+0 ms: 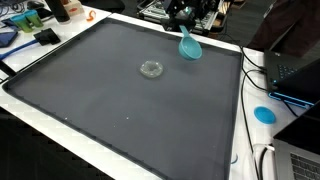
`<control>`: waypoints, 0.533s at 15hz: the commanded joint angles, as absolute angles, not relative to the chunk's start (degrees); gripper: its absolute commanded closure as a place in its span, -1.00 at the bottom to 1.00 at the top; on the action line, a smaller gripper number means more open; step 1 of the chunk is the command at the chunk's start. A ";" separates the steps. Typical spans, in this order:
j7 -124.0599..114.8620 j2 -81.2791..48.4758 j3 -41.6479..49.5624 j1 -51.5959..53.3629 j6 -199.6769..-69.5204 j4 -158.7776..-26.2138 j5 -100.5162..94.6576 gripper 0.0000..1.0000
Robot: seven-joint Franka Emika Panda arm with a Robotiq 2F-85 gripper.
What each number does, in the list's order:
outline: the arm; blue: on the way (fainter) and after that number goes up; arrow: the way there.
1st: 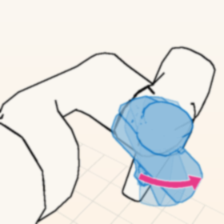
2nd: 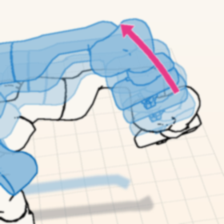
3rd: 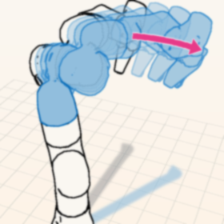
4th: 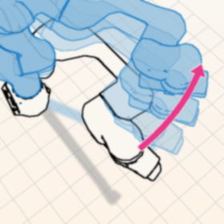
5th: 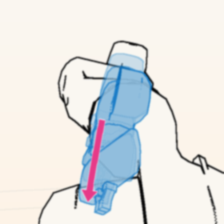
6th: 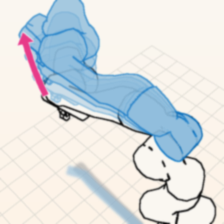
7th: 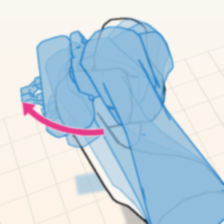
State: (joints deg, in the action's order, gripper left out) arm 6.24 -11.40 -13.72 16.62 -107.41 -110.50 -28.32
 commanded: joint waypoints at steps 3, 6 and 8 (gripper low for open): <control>-0.91 -17.27 -13.27 19.54 -103.38 -105.27 -33.01 0.43; -3.50 -19.72 -13.05 20.67 -102.83 -103.50 -34.17 0.43; -4.80 -21.16 -12.88 21.27 -102.60 -102.27 -34.46 0.43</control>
State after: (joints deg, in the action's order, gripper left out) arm -2.12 -18.63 -13.57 19.57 -104.99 -105.07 -32.71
